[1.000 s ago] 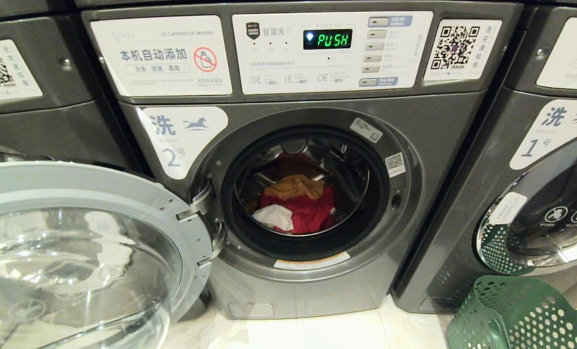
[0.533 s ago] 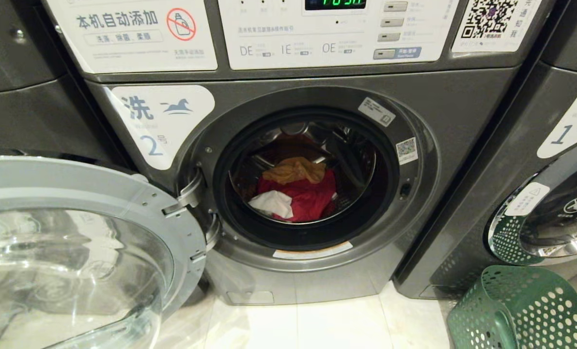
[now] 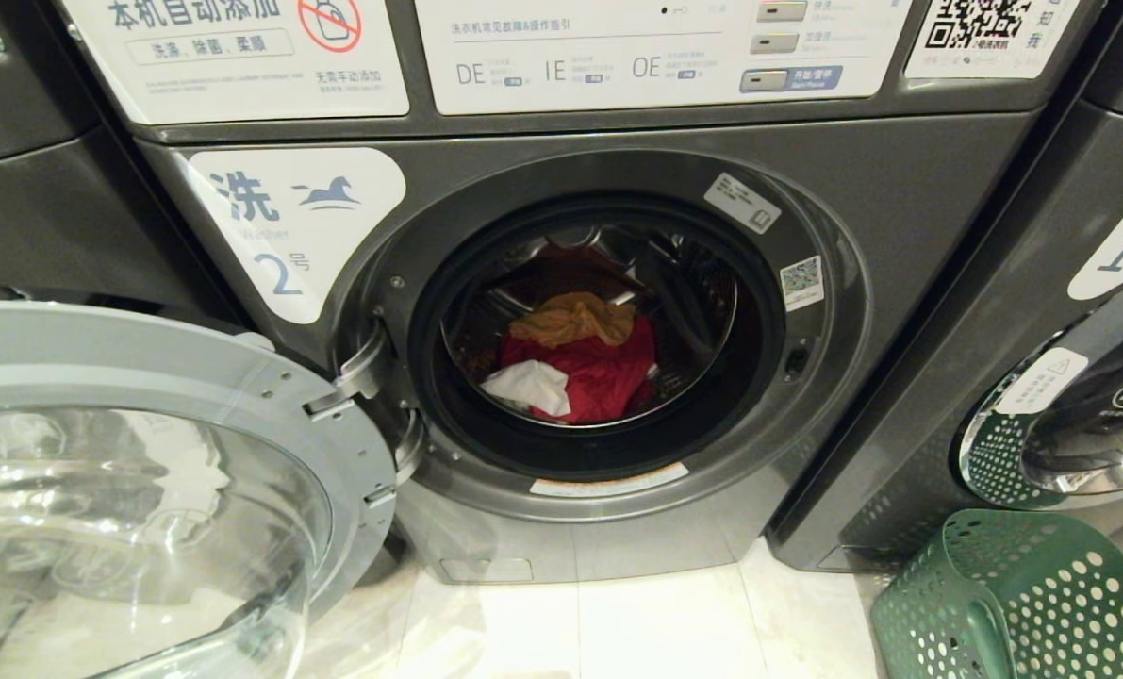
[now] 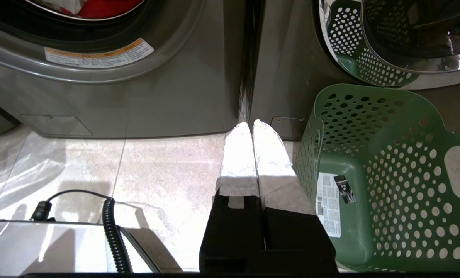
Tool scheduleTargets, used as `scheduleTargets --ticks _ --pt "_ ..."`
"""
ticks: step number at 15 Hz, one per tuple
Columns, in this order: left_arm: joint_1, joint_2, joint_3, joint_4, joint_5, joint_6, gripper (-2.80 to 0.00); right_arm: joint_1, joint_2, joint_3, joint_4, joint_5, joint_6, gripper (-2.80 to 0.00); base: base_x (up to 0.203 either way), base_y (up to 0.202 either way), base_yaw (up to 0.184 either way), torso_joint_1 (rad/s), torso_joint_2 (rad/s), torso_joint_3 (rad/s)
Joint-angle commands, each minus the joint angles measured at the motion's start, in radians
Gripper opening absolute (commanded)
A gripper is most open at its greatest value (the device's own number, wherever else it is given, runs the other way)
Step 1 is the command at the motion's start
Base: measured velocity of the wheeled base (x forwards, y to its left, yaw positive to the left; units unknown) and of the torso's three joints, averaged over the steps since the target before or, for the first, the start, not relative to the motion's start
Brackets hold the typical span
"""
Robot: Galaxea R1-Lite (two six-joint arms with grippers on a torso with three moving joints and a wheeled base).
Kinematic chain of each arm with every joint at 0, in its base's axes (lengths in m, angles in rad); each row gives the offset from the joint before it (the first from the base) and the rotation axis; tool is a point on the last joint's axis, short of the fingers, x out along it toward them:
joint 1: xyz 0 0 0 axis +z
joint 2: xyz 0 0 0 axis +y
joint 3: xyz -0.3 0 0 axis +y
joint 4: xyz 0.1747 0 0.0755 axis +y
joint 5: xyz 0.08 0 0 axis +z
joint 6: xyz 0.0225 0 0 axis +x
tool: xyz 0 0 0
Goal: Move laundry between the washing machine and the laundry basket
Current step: Pick a cloth and place it into the basket
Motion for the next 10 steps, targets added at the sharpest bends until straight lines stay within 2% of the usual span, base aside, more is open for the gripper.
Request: scheduleTargets --ticks 1,10 --pt "0.0 0.0 0.0 0.0 0.0 0.0 -2.8 0.001 0.001 0.0 0.001 0.001 0.0 -2.8 0.0 0.0 0.0 0.0 0.0 0.0" --pt "0.0 0.0 0.0 0.0 0.0 0.001 -2.8 0.001 0.001 0.002 0.001 -0.008 0.015 -2.8 0.0 0.0 0.0 0.0 0.0 0.0"
